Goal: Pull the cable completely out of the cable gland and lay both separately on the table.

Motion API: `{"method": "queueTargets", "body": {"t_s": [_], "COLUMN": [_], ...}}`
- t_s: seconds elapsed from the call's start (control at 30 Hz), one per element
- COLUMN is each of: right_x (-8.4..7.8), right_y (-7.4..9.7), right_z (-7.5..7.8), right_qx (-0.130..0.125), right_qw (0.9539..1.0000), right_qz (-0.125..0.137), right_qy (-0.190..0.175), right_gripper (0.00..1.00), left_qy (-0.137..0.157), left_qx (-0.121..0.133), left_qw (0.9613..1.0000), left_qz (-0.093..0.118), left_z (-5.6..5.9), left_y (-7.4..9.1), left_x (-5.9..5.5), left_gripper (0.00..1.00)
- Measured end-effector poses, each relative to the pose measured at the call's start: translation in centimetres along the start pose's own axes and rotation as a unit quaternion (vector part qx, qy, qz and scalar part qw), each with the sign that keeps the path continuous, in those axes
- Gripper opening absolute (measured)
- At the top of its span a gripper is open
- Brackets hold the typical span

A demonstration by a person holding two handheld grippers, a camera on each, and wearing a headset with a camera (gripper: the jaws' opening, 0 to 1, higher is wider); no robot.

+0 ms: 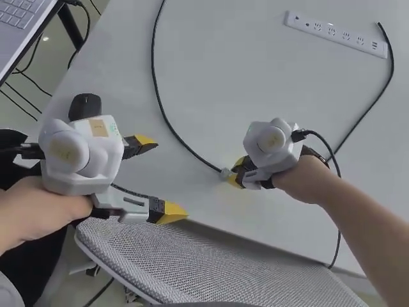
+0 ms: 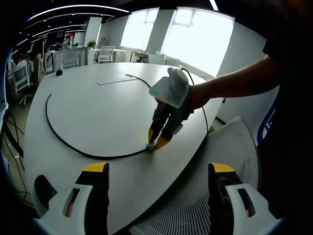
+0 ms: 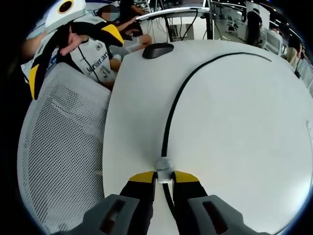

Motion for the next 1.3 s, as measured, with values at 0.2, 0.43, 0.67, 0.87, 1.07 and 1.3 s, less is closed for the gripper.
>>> {"method": "queueTargets", "body": {"t_s": [0.2,0.43,0.67,0.87,1.07,1.3], "right_x": [0.1,0.1,-0.1,-0.2,-0.1,0.2], "right_y": [0.0,0.6,1.7,3.1,4.9,7.6], "right_z": [0.0,-0.2,-0.6,-1.1,-1.9,-3.0], "right_qx": [-0.005,-0.010,-0.006,-0.006,-0.011,-0.023], "right_qw": [1.0000,0.9999,0.9999,0.9997,0.9994,0.9987], "right_qz": [0.000,0.005,0.012,0.021,0.032,0.044], "right_qy": [0.002,0.002,-0.010,-0.014,-0.007,0.012], "right_gripper": [0.09,0.07,0.07,0.06,0.06,0.06], "left_qy": [0.001,0.002,-0.008,-0.028,-0.059,-0.071], "left_qx": [0.000,-0.003,-0.011,-0.020,-0.026,-0.048], "left_qw": [1.0000,1.0000,0.9999,0.9994,0.9975,0.9960], "left_qz": [-0.003,0.006,0.000,-0.008,-0.029,-0.023], "left_z": [0.0,0.4,0.8,1.1,0.9,1.5], "left_y": [-0.2,-0.6,-1.4,-2.9,-4.8,-6.5], "left_x": [-0.1,0.3,0.7,1.4,2.0,4.0], "left_gripper": [0.84,0.84,0.83,0.82,0.81,0.77]}}
Point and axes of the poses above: the centre of the closed fingertips' face, and the gripper's own axes: y roughly backward along the fingers, z roughly to its right, x roughly out of its top, the point moved 7 cm from there along y, roughly backward along the fingers, and after that the axes turned 7 degrees about y, right-handed, at the moved point
